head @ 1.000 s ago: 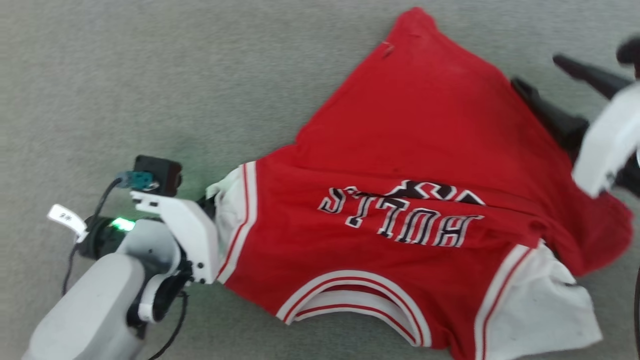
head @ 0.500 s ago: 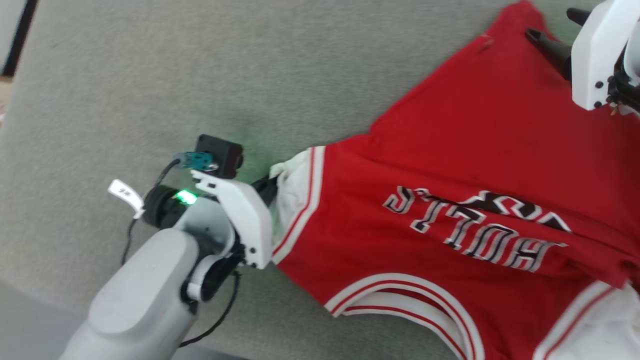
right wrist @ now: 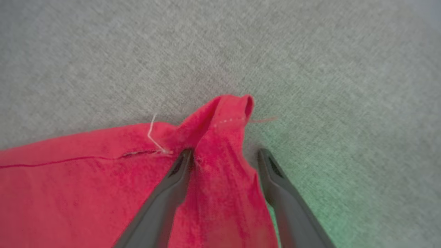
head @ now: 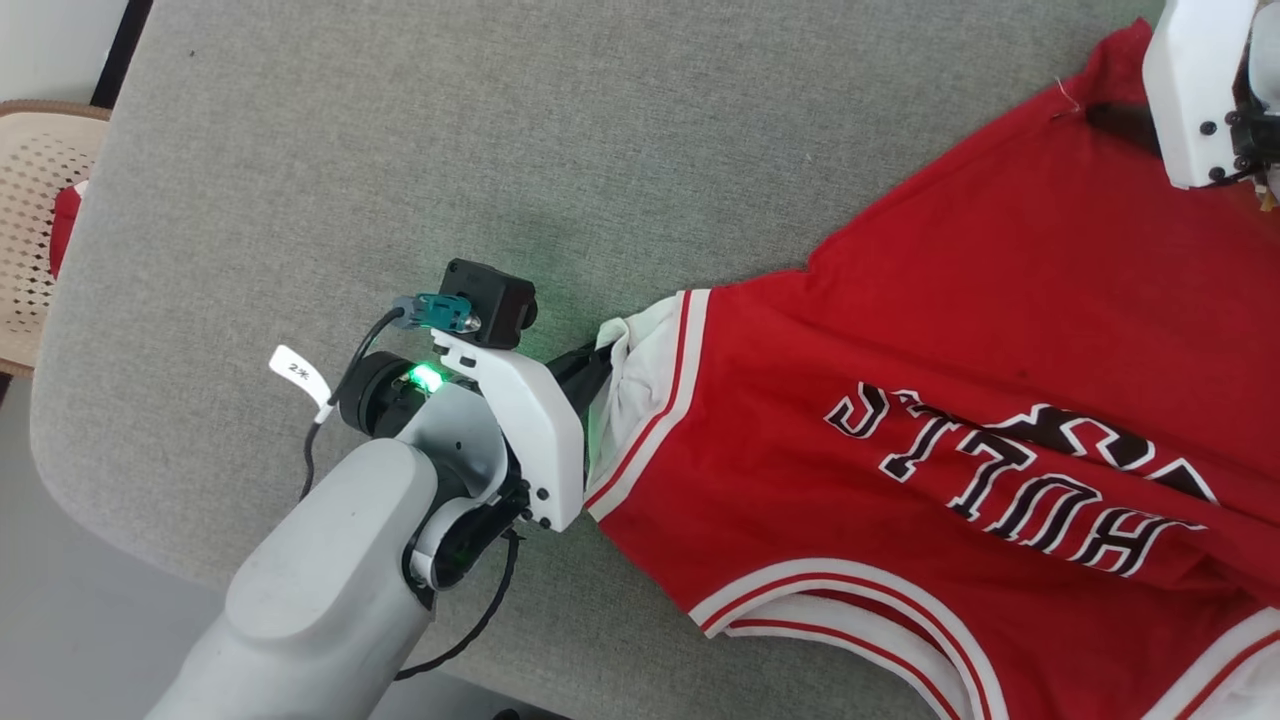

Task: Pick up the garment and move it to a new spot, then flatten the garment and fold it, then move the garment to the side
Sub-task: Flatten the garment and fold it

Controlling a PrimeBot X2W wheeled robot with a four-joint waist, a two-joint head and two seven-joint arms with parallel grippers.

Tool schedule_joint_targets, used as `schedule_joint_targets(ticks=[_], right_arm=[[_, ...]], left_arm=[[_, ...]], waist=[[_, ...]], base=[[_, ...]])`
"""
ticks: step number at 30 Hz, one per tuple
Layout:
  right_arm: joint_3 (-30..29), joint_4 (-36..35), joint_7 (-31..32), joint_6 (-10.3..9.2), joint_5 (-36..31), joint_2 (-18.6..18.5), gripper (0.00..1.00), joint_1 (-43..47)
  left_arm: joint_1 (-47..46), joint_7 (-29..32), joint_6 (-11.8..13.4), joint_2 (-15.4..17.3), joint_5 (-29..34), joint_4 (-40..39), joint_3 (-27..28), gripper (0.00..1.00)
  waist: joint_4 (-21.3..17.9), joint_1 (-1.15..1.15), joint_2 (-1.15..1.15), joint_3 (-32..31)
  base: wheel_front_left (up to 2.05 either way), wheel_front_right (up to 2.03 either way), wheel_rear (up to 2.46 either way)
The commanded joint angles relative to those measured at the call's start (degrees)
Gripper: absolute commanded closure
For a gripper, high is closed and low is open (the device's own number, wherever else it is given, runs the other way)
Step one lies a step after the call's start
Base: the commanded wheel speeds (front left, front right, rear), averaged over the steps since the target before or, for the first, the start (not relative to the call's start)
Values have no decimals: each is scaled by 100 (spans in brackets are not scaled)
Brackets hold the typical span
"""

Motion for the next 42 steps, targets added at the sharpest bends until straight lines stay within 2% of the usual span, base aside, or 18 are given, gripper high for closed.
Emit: schedule_joint_targets(ticks=[1,10,12,21,28,36,42], right_arm=[[476,350,475,45,89,13,100,906],[383,34,-394,18,307,-227,100,206],[372,-89,-592,16,378,-261,100,101],[304,-642,-1393,23,653,-583,100,-160],[167,-1066,-1891,23,737,-835,100,-212],[-19,-1496,-2069,23,750,-1048,100,-266],[-305,-1688,-2037,23,659,-1028,100,-262]], left_arm=[[321,190,45,47,-34,426,-210,100],[-274,306,32,303,-73,421,84,100],[-508,381,95,478,-21,343,201,100],[-1761,985,89,1121,61,25,595,100],[-2847,1356,52,1461,252,105,783,100],[-3778,1476,-168,1559,392,437,818,100],[-4427,1463,-319,1489,480,919,824,100]], waist=[[-22,0,0,0],[-406,0,0,-191],[-538,0,0,-262],[-1171,0,0,-598],[-1660,0,0,-883],[-2013,0,0,-1118],[-2245,0,0,-1289]], base=[[0,0,0],[0,0,0],[0,0,0],[0,0,0],[0,0,0],[0,0,0],[0,0,0]])
